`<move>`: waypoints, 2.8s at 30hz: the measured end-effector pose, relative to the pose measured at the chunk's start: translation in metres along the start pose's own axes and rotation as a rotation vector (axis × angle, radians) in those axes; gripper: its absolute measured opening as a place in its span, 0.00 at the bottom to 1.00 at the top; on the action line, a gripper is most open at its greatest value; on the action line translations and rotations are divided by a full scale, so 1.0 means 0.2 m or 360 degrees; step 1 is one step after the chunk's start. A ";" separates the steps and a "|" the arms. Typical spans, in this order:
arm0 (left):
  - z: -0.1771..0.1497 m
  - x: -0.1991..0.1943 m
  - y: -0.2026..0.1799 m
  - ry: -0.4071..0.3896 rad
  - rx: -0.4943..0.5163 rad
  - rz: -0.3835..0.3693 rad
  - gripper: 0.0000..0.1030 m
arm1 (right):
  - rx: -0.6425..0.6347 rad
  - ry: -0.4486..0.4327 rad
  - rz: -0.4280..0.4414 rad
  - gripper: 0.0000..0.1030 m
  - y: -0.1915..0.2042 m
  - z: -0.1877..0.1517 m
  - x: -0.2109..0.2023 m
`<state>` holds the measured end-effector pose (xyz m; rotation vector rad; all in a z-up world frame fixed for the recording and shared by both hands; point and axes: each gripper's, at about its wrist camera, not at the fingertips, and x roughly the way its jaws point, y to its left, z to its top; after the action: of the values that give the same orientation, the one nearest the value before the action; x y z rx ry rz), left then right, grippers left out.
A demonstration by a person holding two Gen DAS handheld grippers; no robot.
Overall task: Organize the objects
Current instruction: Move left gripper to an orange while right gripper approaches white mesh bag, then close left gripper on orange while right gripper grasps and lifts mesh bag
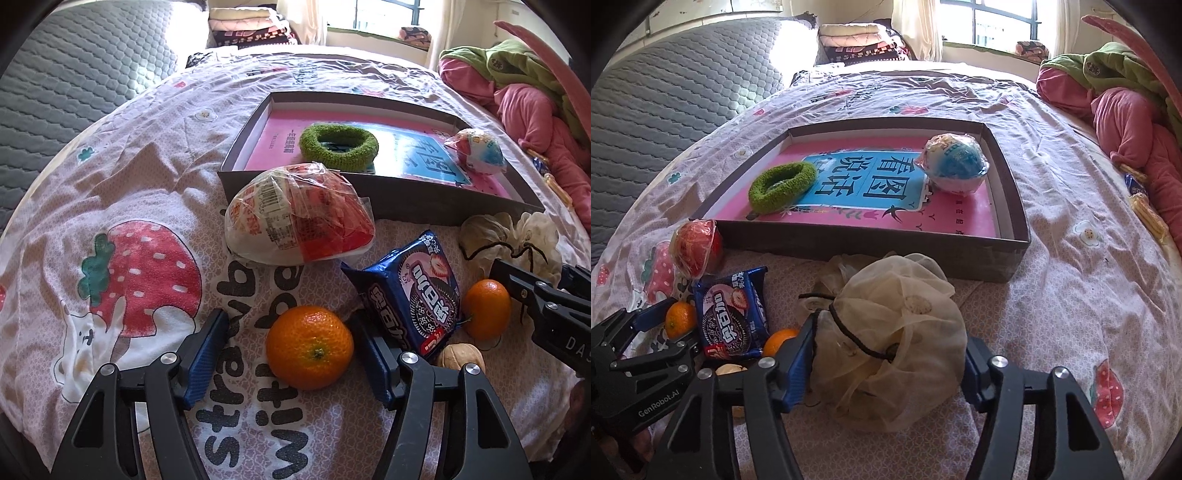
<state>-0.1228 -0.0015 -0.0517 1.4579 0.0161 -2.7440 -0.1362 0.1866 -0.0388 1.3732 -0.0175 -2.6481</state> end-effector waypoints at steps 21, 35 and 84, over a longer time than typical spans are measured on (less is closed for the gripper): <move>-0.01 -0.04 0.03 -0.0002 0.0007 -0.0152 0.39 | -0.0067 -0.0038 0.0002 0.35 0.05 0.02 -0.03; -0.01 -0.11 0.04 -0.0035 0.0020 -0.0184 0.39 | -0.0033 -0.0090 0.0021 0.35 0.02 0.02 -0.09; 0.13 -0.28 -0.08 -0.0280 0.0023 -0.0158 0.39 | 0.0066 -0.0384 0.0181 0.35 0.07 0.10 -0.31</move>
<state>-0.1142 0.0149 0.0088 1.2459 0.0657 -2.9478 -0.1153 0.1799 0.0241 1.0226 -0.1741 -2.7126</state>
